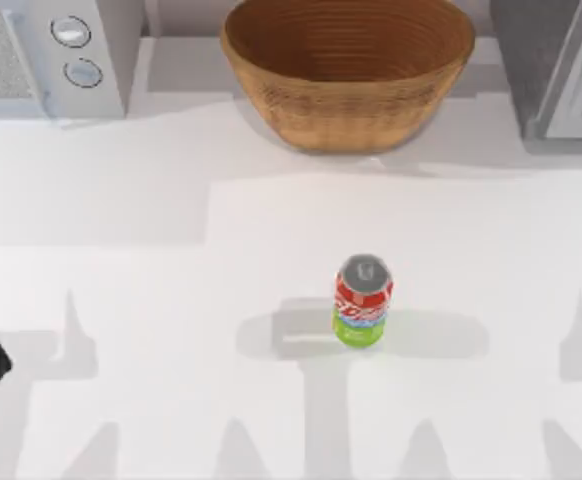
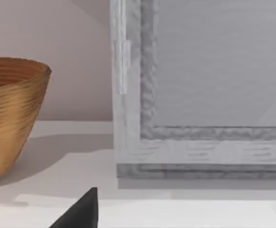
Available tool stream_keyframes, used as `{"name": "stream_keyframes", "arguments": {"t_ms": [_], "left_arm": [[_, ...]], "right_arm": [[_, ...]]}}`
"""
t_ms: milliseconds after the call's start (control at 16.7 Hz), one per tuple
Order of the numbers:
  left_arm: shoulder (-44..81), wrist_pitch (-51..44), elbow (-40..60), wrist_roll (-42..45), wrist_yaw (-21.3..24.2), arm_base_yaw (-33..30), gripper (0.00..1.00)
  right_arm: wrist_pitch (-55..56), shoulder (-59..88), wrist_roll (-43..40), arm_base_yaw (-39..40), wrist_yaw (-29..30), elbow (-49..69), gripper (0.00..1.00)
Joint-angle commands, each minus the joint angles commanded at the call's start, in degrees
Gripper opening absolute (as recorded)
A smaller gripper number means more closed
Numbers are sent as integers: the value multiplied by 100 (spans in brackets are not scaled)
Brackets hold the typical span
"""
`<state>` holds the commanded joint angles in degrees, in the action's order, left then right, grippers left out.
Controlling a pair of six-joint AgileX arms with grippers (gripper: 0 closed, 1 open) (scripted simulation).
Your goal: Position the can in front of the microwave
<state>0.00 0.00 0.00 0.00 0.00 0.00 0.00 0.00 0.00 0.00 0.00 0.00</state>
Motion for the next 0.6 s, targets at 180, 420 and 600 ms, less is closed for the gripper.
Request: {"name": "stream_keyframes", "arguments": {"t_ms": [180, 420, 600], "left_arm": [[55, -35, 54, 10, -4, -30, 100], [850, -518, 845, 142, -56, -428, 100], [2022, -1193, 2008, 302, -114, -966, 100]], "right_arm": [[0, 0, 0, 0, 0, 0, 100], [0, 0, 0, 0, 0, 0, 100], [0, 0, 0, 0, 0, 0, 100]]}}
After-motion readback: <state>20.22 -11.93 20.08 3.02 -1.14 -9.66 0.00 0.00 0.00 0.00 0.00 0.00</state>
